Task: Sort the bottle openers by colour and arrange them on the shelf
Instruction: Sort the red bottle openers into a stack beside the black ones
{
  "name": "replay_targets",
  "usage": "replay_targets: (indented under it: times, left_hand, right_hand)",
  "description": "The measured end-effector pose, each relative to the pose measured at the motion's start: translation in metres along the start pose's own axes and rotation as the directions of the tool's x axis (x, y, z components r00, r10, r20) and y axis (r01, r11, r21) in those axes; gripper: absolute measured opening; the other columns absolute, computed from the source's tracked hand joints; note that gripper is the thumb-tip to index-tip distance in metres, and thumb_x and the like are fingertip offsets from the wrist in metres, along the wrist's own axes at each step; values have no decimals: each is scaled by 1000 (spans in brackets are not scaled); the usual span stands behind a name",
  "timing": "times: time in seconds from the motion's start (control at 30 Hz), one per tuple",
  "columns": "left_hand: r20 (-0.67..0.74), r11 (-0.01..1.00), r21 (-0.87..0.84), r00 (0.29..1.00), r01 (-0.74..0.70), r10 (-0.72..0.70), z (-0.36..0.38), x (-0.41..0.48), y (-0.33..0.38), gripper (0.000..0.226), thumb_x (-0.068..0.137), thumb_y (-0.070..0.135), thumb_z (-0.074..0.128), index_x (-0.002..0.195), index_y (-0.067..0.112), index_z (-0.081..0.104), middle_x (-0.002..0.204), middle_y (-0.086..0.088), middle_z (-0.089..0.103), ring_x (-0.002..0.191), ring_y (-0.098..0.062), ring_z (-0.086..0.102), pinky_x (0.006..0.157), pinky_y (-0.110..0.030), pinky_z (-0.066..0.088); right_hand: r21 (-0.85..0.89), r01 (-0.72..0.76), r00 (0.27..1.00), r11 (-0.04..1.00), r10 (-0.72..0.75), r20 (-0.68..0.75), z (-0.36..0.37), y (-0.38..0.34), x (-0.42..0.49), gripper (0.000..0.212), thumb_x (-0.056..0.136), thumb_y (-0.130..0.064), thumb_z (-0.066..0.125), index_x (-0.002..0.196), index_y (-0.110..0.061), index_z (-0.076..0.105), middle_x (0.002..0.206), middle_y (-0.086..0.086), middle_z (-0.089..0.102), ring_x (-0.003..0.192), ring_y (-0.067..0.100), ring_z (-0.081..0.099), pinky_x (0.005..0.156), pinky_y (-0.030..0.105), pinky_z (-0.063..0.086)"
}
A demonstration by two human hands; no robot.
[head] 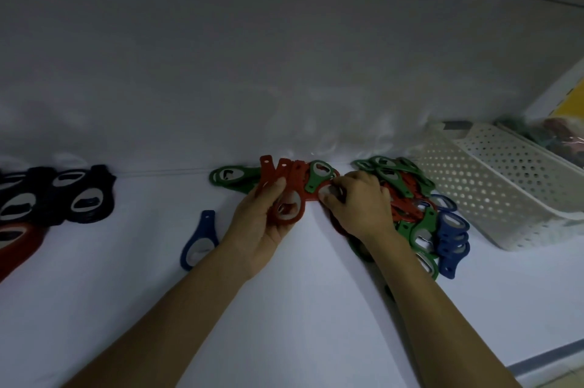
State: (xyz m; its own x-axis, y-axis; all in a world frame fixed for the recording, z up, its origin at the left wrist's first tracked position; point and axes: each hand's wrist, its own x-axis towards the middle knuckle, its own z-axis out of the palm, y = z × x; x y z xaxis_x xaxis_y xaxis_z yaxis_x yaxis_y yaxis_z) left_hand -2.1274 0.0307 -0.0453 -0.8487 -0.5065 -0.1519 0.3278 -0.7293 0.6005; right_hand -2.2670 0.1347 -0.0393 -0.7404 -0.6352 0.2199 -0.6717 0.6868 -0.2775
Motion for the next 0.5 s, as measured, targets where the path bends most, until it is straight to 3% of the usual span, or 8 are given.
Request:
replay_targets:
  times: [0.13,0.23,0.33,0.4,0.5]
  left_hand:
    - [8,998,67,1000,-9,9,1,0,-1,58,71,6,65,128,7,53,110,-11,68,82,-14,70,61,-21,55]
    - [-7,999,30,1000,-11,11,2,0,-1,55,69,11,66,122,8,56,100,-10,72,81,-15,71,60,-22,56]
    - [9,1000,-13,1000,10,-10,1,1,-1,45,70,14,65,115,10,60,97,-10,73,87,-21,71,65,-27,57]
    - [28,999,-20,999,32,-31,1,0,-1,40,74,14,62,114,13,60,101,-12,72,90,-28,70,66,-32,58]
    - [8,998,-58,1000,31,-30,0,1,1,34,79,15,59,113,15,60,97,-11,73,85,-28,71,61,-34,58]
  right_hand:
    - [-20,70,997,997,-70,-14,-1,-3,2,37,87,-53,56,108,-25,66,115,-1,59,112,22,46,90,38,30]
    - [-67,140,990,988,-139,32,-1,-3,0,37,87,-55,54,112,-31,65,116,-4,59,113,22,46,92,39,29]
    - [-114,226,971,968,-233,-58,-2,-5,-1,26,94,-44,50,110,-35,68,111,-5,66,106,22,51,92,37,30]
    - [-5,281,940,960,-277,-198,-4,-4,-1,23,96,-30,52,108,-31,71,100,0,70,97,25,58,90,38,35]
    - [253,274,924,928,-180,-338,-8,-2,-2,21,96,-15,52,103,-14,72,95,5,71,87,23,62,85,36,47]
